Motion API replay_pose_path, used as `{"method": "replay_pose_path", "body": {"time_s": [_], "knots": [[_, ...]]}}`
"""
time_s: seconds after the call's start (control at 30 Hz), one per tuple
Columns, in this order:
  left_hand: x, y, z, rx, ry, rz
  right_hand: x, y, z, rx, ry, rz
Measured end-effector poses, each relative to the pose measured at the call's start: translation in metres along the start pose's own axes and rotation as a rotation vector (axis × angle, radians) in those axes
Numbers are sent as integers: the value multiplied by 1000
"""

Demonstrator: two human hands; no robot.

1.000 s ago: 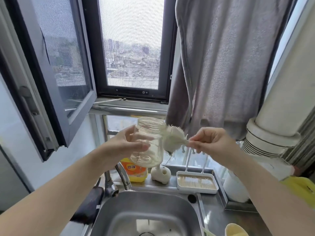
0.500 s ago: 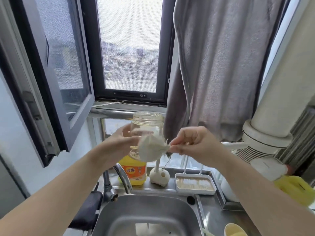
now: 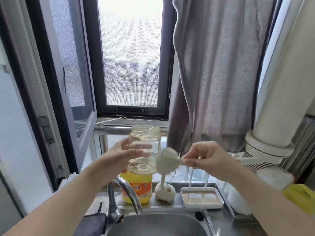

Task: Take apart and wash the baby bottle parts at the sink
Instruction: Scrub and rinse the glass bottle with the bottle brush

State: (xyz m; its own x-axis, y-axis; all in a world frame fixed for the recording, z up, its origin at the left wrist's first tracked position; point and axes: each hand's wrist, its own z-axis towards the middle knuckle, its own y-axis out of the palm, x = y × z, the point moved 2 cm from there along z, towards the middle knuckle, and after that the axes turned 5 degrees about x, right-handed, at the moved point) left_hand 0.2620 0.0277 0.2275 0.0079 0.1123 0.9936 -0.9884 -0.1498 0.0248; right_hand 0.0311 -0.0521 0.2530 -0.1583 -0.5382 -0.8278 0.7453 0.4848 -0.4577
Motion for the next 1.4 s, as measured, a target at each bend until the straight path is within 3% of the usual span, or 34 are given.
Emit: {"method": "replay_pose_path", "body": {"time_s": [0.13,0.27,0.43,0.63,0.77,0.87,0.97,1.1,1.2,1.3,1.4], "knots": [[-2,7,0,-55,-17,-56,-13,-2,12,94,-26,266],[-2,4,2,-28,7,-121,-1,18,-4,-61,1,-7],[-8,16,-2,-73,-27,-114,-4,-18,5,80,3,192],[-11,32,-2,-52,-12,-103,11,-5,-18,-121,30,19],[-20,46,-1,-97,-57,-127,16,-42,-14,33,28,167],[-19,61,2,-62,-67,-161,9,-34,-12,-24,-49,236],[-16,64,-2,-21,-74,-136,23,-33,-25,-93,-5,137],[-16,74,-10,-43,-80,-125,30,-63,-22,35,13,215],[-14,88,-11,-51,-64,-157,18,-53,-21,-26,-69,258],[-11,85,-12,-11,-59,-128,21,-44,-38,-119,-43,109],[-8,84,-17,-49,-70,-128,24,-71,-39,-26,-3,130]]}}
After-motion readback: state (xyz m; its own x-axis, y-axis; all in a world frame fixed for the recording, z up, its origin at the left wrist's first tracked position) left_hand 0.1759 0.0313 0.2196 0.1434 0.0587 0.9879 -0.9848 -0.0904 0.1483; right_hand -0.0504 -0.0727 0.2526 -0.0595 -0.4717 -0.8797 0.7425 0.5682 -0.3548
